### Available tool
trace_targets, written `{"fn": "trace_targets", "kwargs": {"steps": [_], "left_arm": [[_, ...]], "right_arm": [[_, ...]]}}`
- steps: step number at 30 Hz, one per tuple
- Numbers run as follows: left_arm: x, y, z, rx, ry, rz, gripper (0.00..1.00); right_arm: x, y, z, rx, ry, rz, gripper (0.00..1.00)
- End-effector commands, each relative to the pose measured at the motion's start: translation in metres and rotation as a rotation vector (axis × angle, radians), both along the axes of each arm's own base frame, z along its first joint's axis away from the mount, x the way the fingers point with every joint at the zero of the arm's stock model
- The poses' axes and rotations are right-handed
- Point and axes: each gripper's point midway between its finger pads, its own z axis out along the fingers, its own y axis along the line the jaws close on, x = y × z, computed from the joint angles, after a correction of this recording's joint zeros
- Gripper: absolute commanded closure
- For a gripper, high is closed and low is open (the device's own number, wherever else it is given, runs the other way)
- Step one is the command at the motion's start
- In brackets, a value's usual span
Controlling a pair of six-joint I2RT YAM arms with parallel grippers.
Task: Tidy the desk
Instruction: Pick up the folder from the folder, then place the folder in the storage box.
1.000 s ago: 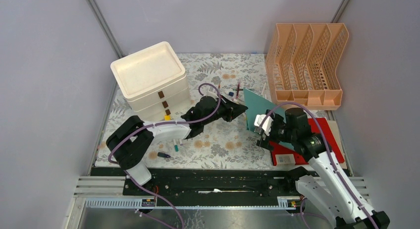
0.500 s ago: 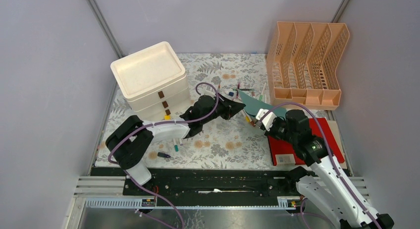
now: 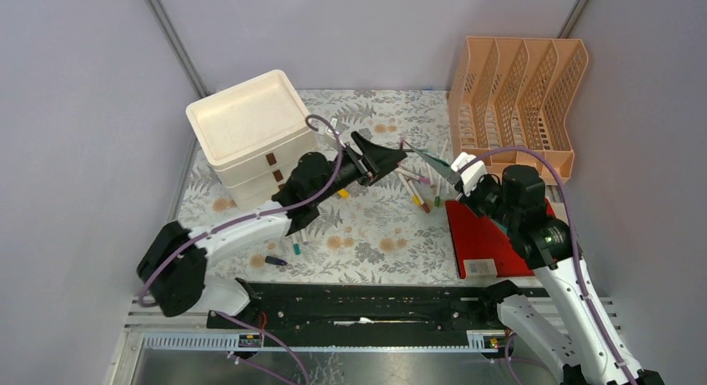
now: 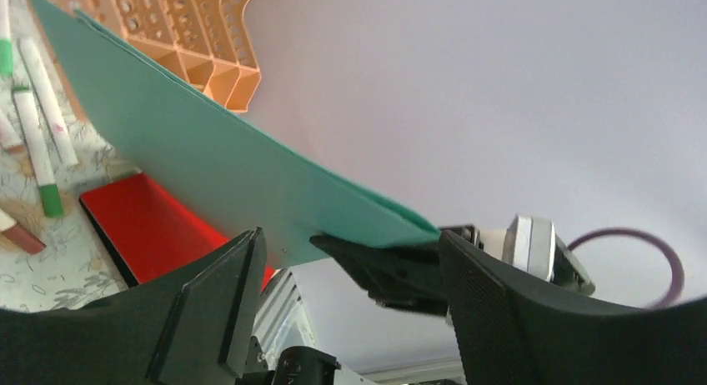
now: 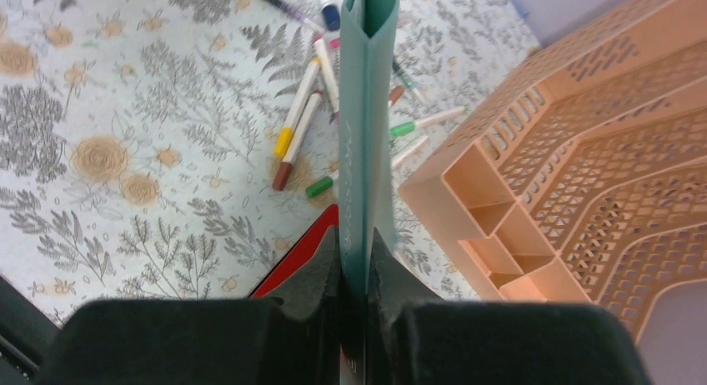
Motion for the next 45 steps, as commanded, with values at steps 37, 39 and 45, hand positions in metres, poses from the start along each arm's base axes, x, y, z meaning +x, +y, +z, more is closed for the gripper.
{"fn": "trace_targets", "kwargs": {"steps": [37,39,45], "left_arm": [[-0.077,0.145,0.006,0.383,-0.647,0.226,0.01],[-0.077,0.145,0.005,0.387,-0.646,0.227,0.01],[-0.075,0.139,0.0,0.392,-0.645,0.206,0.01]], "right_arm": [[0.18,-0.176,0.257,0.627,-0.541,-0.521,1.0],[0.186,-0.183,0.253,0.663,-0.54,-0.529,1.0],[0.207,-0.188,0.236,0.715,-0.554,-0.485,1.0]]}}
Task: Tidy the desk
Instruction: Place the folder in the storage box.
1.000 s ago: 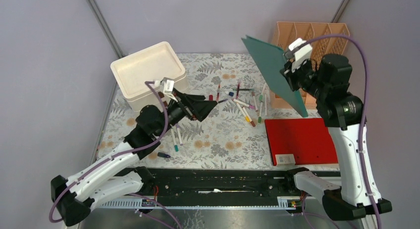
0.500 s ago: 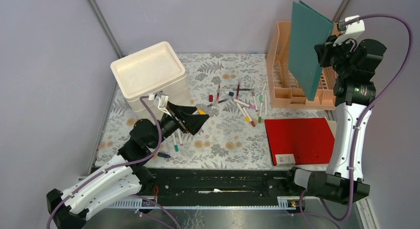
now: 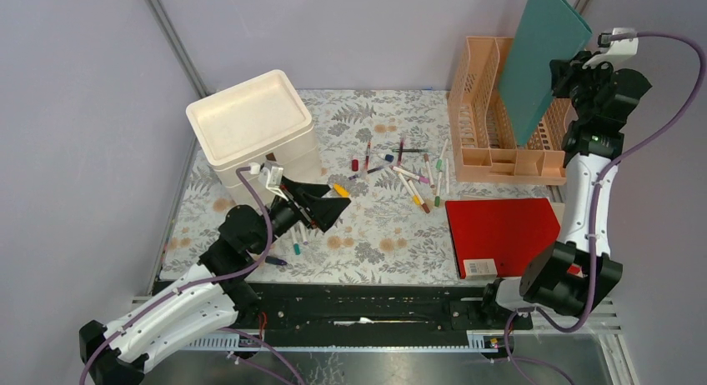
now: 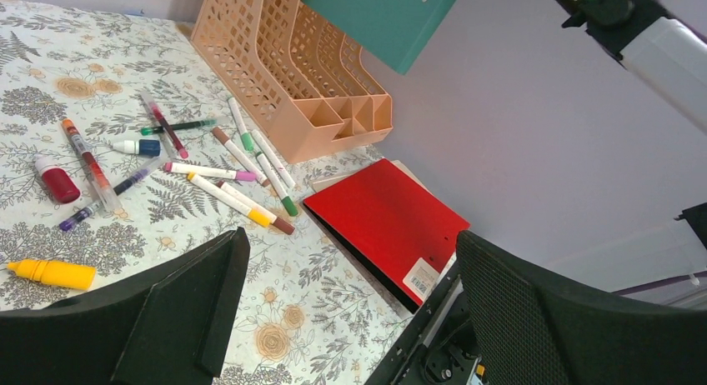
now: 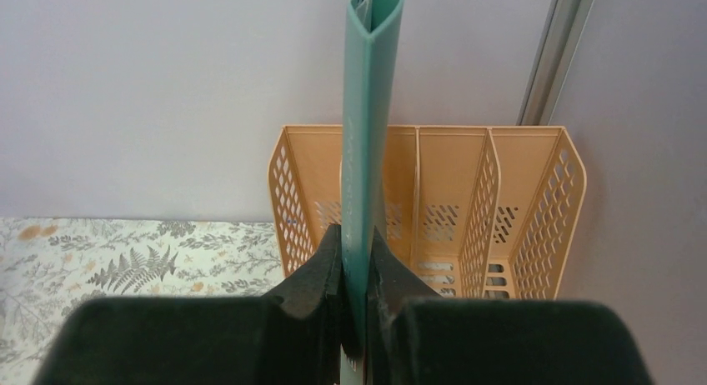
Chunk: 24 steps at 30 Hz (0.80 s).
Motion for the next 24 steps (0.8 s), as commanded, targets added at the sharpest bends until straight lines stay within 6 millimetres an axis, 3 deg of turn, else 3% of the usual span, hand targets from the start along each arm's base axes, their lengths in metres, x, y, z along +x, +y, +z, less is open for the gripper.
{"fn": "trace_targets", "kwargs": {"steps": [1,6,18,24], "left_arm": [[0.003,-0.003,0.008,-0.016,-0.037,-0.001,0.01],[0.005,-0.008,0.005,-0.025,-0.02,-0.015,0.01],[0.005,-0.016,0.002,-0.035,0.003,-0.048,0.01],[0.002,-0.019,-0.002,-0.034,0.012,-0.069,0.01]], "right_arm": [[0.008,0.0,0.042,-0.026,-0.204,0.026,1.0],[0.023,-0.007,0.022,-0.028,-0.25,0.022,1.0],[0.034,-0.002,-0.031,-0.032,-0.344,0.085,1.0],[0.038,-0.006,-0.047,-0.013,-0.37,0.103,1.0]]}}
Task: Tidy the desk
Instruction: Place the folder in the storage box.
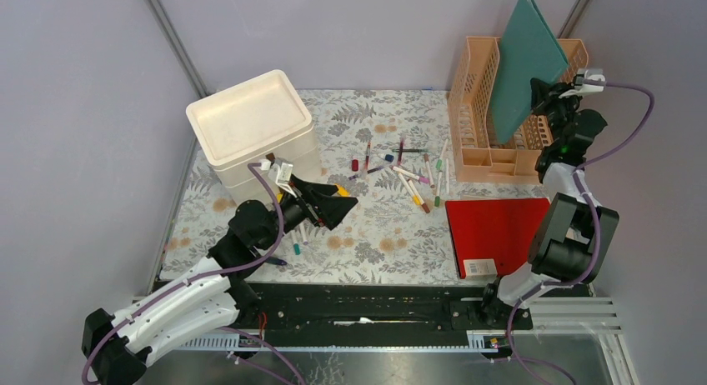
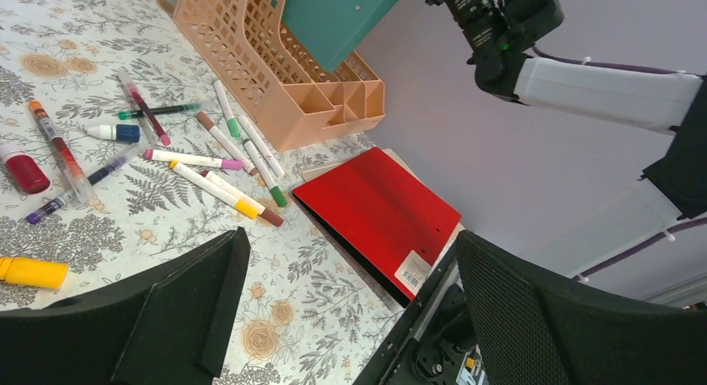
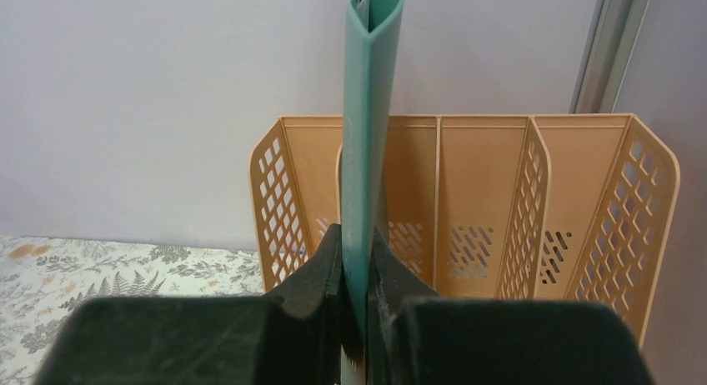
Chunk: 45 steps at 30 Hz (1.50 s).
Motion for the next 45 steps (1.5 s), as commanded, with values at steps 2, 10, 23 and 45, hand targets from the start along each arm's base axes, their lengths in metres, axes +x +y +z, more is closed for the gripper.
{"fn": "trace_targets", "kwargs": {"steps": [2,10,23,45], "left_arm": [[-0.005,-0.004,0.007,-0.037,-0.027,-0.037,0.01],[-0.007,-0.003,0.001,-0.039,-0.007,-0.045,0.01],[-0.012,-0.009,-0.006,-0.031,0.012,-0.087,0.01],[-0.06,-0.071,-0.043,-0.019,0.177,-0.368,0.01]], "right_arm": [[-0.007,0.003,0.04,-0.058,-0.2,0.027,1.0],[-0.003,-0.002,0.016,-0.039,-0.188,0.015,1.0],[-0.006,0.001,-0.038,-0.04,-0.096,0.03,1.0],[-0.124,0.029,-0.073,-0.099,0.41,0.037,0.0]]}}
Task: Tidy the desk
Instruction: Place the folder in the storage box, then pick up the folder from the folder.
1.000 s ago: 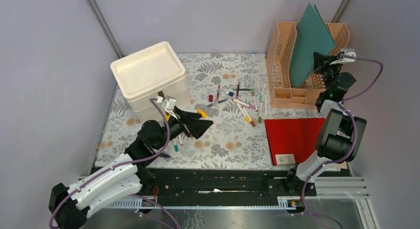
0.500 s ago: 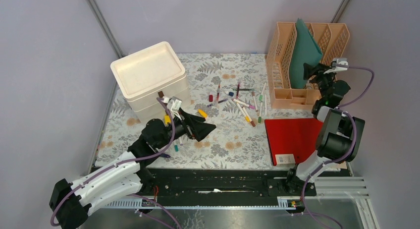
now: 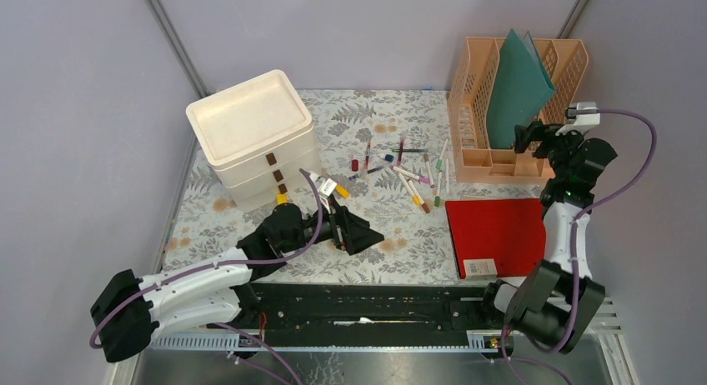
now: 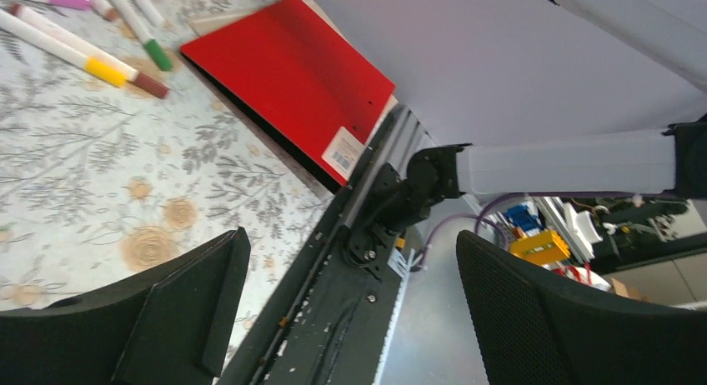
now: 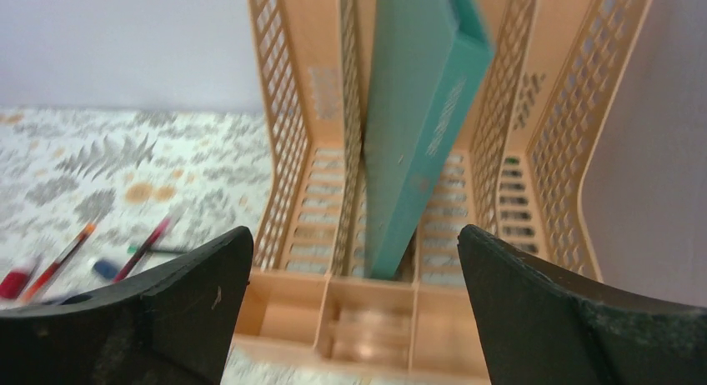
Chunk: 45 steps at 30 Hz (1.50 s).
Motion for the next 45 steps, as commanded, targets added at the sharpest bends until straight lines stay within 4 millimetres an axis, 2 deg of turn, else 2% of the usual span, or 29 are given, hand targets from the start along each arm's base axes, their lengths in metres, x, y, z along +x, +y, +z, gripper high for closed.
{"fn": "trace_targets", "kwargs": {"steps": [1,7,9,12,19,24,28,39,45], "left_arm": [[-0.011,-0.014,0.016,-0.091,-0.017,-0.042,0.01],[-0.02,-0.025,0.011,-0.113,0.025,-0.076,0.01],[-0.025,-0.031,0.009,-0.112,0.039,-0.091,0.01],[-0.031,-0.039,0.006,-0.116,0.058,-0.101,0.01],[-0.044,-0.054,-0.004,-0.128,0.104,-0.112,0.01],[-0.049,-0.067,-0.007,-0.137,0.108,-0.119,0.01],[-0.054,-0.078,-0.009,-0.153,0.111,-0.126,0.01],[-0.073,-0.099,-0.025,-0.178,0.164,-0.133,0.01],[-0.07,-0.106,-0.036,-0.126,0.171,-0.119,0.01]], "right_arm": [[-0.045,0.033,-0.022,-0.017,0.2,0.109,0.0],[-0.112,0.096,-0.016,0.045,0.305,0.329,0.0],[-0.127,0.114,-0.013,0.073,0.309,0.405,0.0],[-0.141,0.131,-0.013,0.121,0.304,0.484,0.0],[-0.156,0.15,-0.033,0.123,0.283,0.603,0.0],[-0.157,0.147,-0.043,0.08,0.295,0.588,0.0],[-0.157,0.134,-0.056,0.007,0.331,0.504,0.0],[-0.161,0.13,-0.053,-0.058,0.298,0.461,0.0],[-0.159,0.126,-0.058,-0.058,0.316,0.444,0.0]]}}
